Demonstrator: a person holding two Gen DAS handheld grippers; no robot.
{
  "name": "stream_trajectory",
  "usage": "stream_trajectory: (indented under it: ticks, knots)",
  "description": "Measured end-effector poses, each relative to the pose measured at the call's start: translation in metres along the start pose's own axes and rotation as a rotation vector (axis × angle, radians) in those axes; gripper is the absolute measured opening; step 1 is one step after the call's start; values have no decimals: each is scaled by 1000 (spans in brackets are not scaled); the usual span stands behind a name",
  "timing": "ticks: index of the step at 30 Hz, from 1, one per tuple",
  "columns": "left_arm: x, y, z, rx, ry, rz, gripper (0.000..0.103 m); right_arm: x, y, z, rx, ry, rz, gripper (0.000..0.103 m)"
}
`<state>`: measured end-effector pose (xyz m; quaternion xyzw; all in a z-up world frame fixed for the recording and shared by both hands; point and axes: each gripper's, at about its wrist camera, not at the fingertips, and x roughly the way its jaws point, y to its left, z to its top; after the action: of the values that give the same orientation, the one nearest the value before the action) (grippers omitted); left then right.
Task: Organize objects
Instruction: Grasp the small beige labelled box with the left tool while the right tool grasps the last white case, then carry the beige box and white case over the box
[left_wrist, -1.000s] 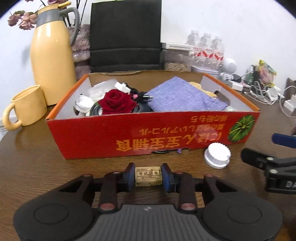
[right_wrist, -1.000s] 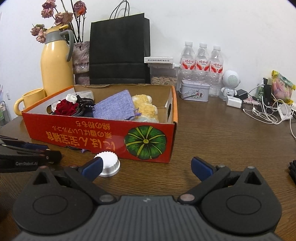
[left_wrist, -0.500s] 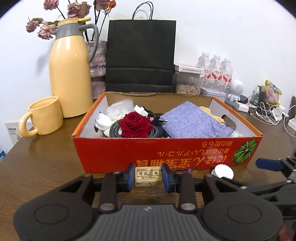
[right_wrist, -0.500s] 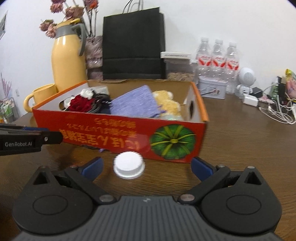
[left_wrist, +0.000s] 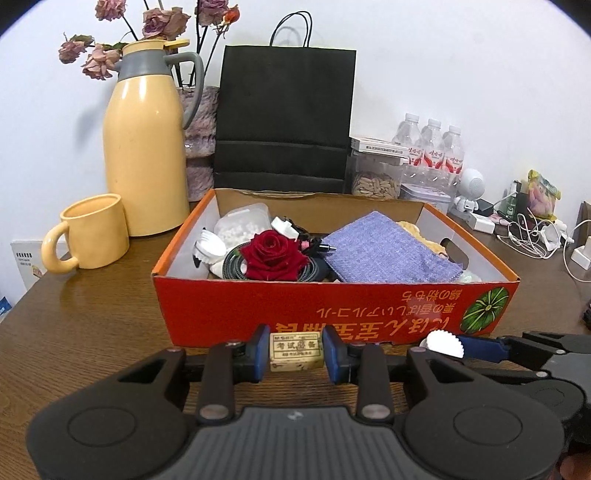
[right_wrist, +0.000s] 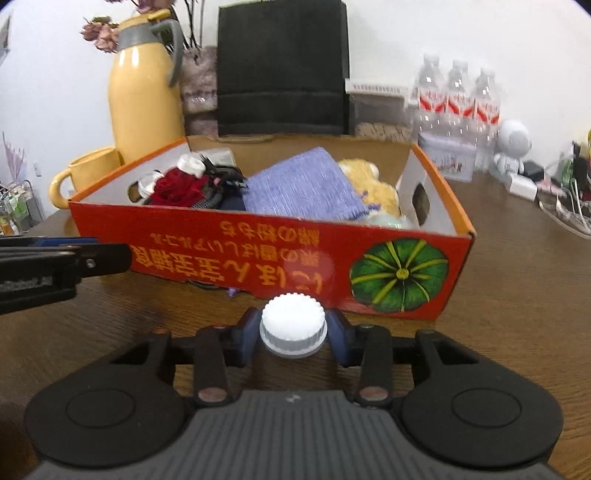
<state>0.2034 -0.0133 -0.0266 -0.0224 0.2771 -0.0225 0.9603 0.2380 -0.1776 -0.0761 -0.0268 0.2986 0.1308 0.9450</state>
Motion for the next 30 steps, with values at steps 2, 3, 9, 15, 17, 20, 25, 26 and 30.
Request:
stream_trajectory:
  ticks: [2, 3, 9, 15, 17, 20, 25, 26, 30]
  knots:
    - [0, 1, 0, -5, 3, 3, 29, -5, 2, 0, -8, -24, 0, 41]
    - [0, 1, -1, -7, 3, 4, 29, -7, 3, 0, -10, -38, 2, 41]
    - [-2, 1, -1, -9, -10, 9, 29, -22, 8, -2, -24, -112, 7, 41]
    - [-10, 3, 8, -23, -30, 10, 29, -41, 14, 1, -21, -176, 33, 41]
    - [-15, 4, 15, -22, -43, 4, 29, -46, 14, 5, -19, -194, 39, 41]
    - [-20, 3, 29, -4, -73, 8, 29, -52, 14, 15, -24, -222, 46, 41]
    - [-13, 2, 61, 10, -120, 29, 29, -55, 14, 42, -40, -268, 56, 41]
    - [-9, 2, 67, 7, -127, 30, 29, -54, 14, 48, -48, -276, 53, 41]
    - [9, 1, 84, -9, -140, 38, 29, -42, 14, 69, -52, -292, 50, 41]
